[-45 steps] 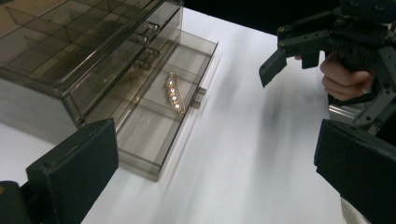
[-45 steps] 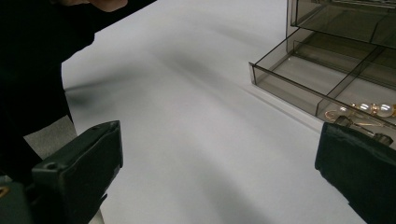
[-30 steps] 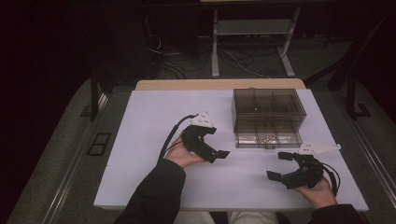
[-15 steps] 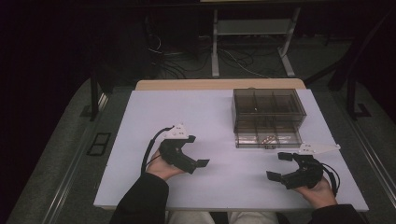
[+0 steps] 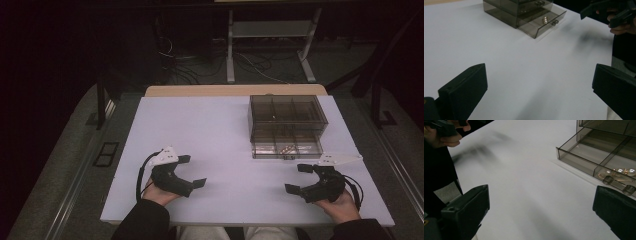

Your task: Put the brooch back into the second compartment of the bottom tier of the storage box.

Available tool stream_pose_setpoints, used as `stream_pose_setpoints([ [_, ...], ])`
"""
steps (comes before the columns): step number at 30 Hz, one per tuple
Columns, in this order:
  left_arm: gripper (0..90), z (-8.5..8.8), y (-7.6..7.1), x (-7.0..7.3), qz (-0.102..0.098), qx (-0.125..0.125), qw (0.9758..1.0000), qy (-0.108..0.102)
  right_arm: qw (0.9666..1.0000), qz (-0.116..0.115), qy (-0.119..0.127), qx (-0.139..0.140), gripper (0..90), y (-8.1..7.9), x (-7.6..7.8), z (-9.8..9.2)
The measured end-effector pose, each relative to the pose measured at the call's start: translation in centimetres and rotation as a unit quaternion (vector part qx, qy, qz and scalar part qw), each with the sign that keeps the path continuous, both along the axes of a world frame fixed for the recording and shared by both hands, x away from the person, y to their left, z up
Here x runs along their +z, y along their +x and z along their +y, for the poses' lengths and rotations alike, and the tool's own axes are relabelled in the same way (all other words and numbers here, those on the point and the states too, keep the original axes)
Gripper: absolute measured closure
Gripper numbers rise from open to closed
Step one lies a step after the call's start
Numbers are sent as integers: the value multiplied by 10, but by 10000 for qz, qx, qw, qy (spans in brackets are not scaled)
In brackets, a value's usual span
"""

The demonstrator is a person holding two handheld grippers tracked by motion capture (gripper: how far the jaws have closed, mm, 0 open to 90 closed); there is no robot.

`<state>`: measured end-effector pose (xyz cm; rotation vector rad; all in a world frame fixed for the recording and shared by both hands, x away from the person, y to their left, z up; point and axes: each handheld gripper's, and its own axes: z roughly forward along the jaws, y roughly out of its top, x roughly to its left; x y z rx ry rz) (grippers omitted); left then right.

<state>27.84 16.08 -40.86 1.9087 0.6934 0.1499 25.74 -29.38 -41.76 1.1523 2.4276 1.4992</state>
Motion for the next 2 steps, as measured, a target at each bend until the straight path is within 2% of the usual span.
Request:
stream_pose_setpoints([
  [2,0,3,-1,-2,11,44,10000,-49,10000,-16,0,0,5,0,0,0],
])
